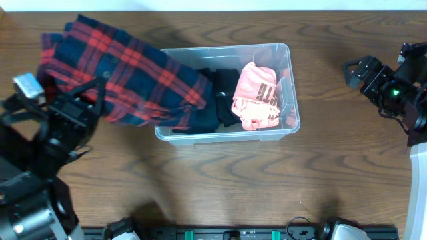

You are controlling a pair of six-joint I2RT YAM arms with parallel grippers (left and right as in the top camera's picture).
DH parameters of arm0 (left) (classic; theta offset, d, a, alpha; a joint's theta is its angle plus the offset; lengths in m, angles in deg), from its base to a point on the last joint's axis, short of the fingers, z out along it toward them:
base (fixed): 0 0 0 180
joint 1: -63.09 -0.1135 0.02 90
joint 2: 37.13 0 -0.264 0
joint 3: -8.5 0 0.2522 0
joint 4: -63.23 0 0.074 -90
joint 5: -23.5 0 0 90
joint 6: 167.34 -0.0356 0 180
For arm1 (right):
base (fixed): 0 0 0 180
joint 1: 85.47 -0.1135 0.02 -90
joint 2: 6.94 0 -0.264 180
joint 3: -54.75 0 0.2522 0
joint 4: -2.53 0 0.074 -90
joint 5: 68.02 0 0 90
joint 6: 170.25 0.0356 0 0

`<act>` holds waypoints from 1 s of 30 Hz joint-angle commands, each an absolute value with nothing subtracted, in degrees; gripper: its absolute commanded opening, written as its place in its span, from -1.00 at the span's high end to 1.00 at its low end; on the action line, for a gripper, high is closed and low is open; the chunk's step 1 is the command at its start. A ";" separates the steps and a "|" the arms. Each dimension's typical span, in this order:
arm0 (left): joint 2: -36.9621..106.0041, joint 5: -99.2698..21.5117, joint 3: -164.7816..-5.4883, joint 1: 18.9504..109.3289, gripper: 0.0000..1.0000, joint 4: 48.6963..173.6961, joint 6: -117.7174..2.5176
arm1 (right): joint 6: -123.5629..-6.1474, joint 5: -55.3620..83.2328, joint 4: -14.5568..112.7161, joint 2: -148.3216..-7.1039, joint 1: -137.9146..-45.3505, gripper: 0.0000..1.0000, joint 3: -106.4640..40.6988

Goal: Pack container
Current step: 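Carry the plaid shirt into the bin and lay it flat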

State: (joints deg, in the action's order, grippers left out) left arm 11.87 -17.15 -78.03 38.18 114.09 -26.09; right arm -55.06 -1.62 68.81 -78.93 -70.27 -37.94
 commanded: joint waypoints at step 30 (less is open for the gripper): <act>51.49 -80.91 -78.18 101.11 0.88 94.62 1.01 | -55.02 -1.81 68.85 -79.21 -69.90 -0.98 -37.86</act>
State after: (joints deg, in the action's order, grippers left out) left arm 51.89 -76.41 -77.75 98.88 92.08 -0.06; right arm -55.06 -1.62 68.83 -78.95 -70.27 -37.94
